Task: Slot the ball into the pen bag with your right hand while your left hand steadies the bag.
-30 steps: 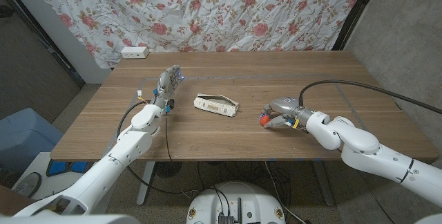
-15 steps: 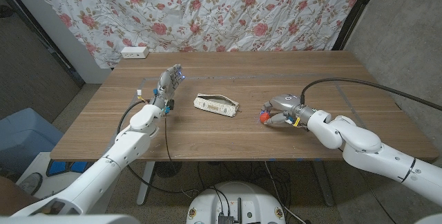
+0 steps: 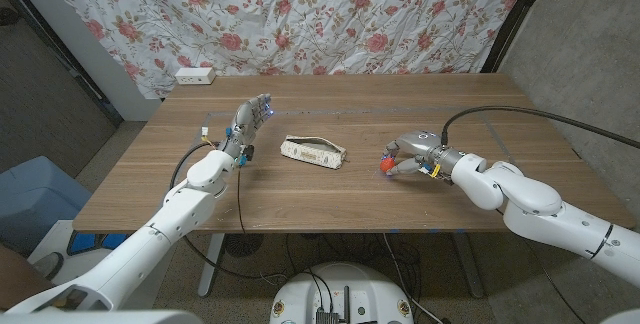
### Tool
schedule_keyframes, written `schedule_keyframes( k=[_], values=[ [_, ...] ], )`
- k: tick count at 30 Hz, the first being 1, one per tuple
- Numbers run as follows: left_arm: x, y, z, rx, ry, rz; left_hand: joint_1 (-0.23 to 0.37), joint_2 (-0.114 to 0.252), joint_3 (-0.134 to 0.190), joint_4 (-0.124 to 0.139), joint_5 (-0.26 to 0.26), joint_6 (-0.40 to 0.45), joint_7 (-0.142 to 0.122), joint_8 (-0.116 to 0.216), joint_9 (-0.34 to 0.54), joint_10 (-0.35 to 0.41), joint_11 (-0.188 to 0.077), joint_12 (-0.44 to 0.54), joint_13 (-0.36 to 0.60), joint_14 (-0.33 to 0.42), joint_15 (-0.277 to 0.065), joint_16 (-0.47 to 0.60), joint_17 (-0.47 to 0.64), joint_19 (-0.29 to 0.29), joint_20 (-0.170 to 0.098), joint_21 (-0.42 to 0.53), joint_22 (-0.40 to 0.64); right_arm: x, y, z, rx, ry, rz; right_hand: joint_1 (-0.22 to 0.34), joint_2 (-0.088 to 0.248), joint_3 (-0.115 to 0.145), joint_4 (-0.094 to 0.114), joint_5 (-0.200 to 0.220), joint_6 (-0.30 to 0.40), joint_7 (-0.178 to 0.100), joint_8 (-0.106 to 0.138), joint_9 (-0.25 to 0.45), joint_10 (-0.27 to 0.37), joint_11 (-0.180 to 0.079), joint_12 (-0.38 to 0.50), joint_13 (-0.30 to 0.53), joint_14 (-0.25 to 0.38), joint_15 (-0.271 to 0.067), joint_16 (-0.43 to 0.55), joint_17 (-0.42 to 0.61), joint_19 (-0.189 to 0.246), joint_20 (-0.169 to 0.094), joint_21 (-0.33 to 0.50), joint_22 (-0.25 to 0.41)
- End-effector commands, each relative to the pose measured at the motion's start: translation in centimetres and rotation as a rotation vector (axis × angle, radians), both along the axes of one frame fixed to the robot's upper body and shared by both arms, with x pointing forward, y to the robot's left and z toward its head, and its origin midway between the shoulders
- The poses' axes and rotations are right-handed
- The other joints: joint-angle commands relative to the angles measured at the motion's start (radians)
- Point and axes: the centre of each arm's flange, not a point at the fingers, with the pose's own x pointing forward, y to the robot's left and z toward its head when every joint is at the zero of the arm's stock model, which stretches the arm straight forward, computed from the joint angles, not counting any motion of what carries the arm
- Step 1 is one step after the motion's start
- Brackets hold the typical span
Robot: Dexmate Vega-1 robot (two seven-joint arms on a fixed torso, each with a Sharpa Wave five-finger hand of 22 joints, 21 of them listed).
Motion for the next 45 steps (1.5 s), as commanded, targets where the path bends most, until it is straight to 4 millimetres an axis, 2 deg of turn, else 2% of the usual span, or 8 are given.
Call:
schedule_keyframes(
  k=[1, 9, 13, 16, 24, 40, 45],
  values=[
    [0.4, 0.2, 0.7, 0.122, -0.017, -0.013, 0.009, 0.059, 0.008, -0.014, 0.002, 0.044, -0.030, 0.011, 0.002, 0.025, -0.008, 0.008, 0.003, 0.012, -0.047, 0.000, -0.003, 0.013, -0.005, 0.004, 0.002, 0.0, -0.4, 1.1, 0.021, -0.012, -0.009, -0.003, 0.013, -0.001, 0.002, -0.001, 0.012, 0.002, 0.006, 0.001, 0.011, -0.001, -0.001, 0.004, 0.012, -0.148, 0.006, 0.004, 0.012, 0.000, 0.000, 0.005],
    [0.3, 1.3, 2.2, 0.219, -0.035, -0.022, 0.063, 0.034, 0.019, -0.113, -0.007, 0.128, -0.089, 0.014, 0.001, 0.063, -0.054, 0.010, 0.002, 0.028, -0.070, -0.001, -0.006, 0.016, -0.016, 0.000, 0.000, -0.3, 0.8, 1.5, 0.045, -0.023, -0.021, -0.004, 0.015, -0.002, 0.003, -0.001, 0.014, 0.002, 0.006, 0.001, 0.013, -0.001, -0.002, 0.003, 0.014, -0.149, 0.008, 0.005, 0.012, 0.000, 0.000, 0.005],
    [0.0, 1.4, 2.8, 0.283, -0.031, -0.019, 0.089, 0.033, 0.026, -0.153, -0.009, 0.171, -0.133, 0.017, 0.002, 0.066, -0.055, 0.006, 0.002, 0.030, -0.073, -0.002, -0.005, 0.017, -0.019, -0.001, -0.001, -0.4, 1.1, 1.7, 0.057, -0.032, -0.024, -0.004, 0.016, -0.003, 0.003, -0.001, 0.015, 0.002, 0.006, 0.001, 0.015, -0.001, -0.002, 0.004, 0.014, -0.149, 0.009, 0.006, 0.013, 0.000, 0.000, 0.005],
    [-0.2, 1.4, 3.4, 0.344, -0.031, -0.015, 0.108, 0.036, 0.032, -0.173, -0.008, 0.186, -0.147, 0.016, 0.002, 0.073, -0.058, 0.007, 0.002, 0.032, -0.077, -0.002, -0.005, 0.017, -0.018, -0.002, -0.001, -0.5, 1.2, 1.9, 0.070, -0.037, -0.025, -0.004, 0.016, -0.004, 0.003, -0.001, 0.016, 0.002, 0.006, 0.001, 0.016, -0.001, -0.003, 0.004, 0.014, -0.150, 0.010, 0.006, 0.013, 0.000, 0.000, 0.005],
    [0.1, 1.2, 4.7, 0.483, -0.037, -0.033, 0.153, 0.031, 0.045, -0.201, -0.005, 0.221, -0.150, 0.021, 0.003, 0.068, -0.062, 0.002, 0.003, 0.025, -0.085, -0.004, -0.005, 0.019, -0.019, -0.003, -0.001, -0.5, 1.5, 2.3, 0.085, -0.063, -0.043, -0.003, 0.020, -0.004, 0.003, -0.001, 0.018, 0.002, 0.006, 0.000, 0.018, -0.001, -0.005, 0.003, 0.016, -0.151, 0.013, 0.008, 0.015, -0.002, 0.001, 0.005],
    [-0.4, 0.4, 6.3, 0.689, -0.067, -0.027, 0.231, 0.003, 0.059, -0.210, 0.000, 0.293, -0.149, 0.036, 0.005, 0.068, -0.069, 0.001, 0.003, 0.022, -0.091, -0.003, -0.004, 0.022, -0.020, -0.004, -0.002, -0.1, 1.6, 2.8, 0.106, -0.091, -0.053, -0.001, 0.018, -0.008, 0.000, -0.001, 0.023, 0.002, 0.006, 0.000, 0.020, -0.001, -0.008, 0.003, 0.016, -0.152, 0.015, 0.010, 0.017, -0.003, 0.000, 0.005],
    [-0.7, -0.1, 6.6, 0.766, -0.078, -0.024, 0.264, -0.014, 0.061, -0.209, 0.000, 0.314, -0.149, 0.037, 0.005, 0.053, -0.062, -0.003, 0.004, 0.003, -0.091, -0.008, -0.003, 0.018, -0.017, -0.005, -0.002, 0.2, 1.5, 3.0, 0.108, -0.099, -0.057, 0.000, 0.018, -0.008, -0.001, 0.000, 0.024, 0.002, 0.006, -0.001, 0.021, -0.001, -0.008, 0.003, 0.016, -0.152, 0.016, 0.010, 0.017, -0.004, 0.000, 0.005]
  ],
)
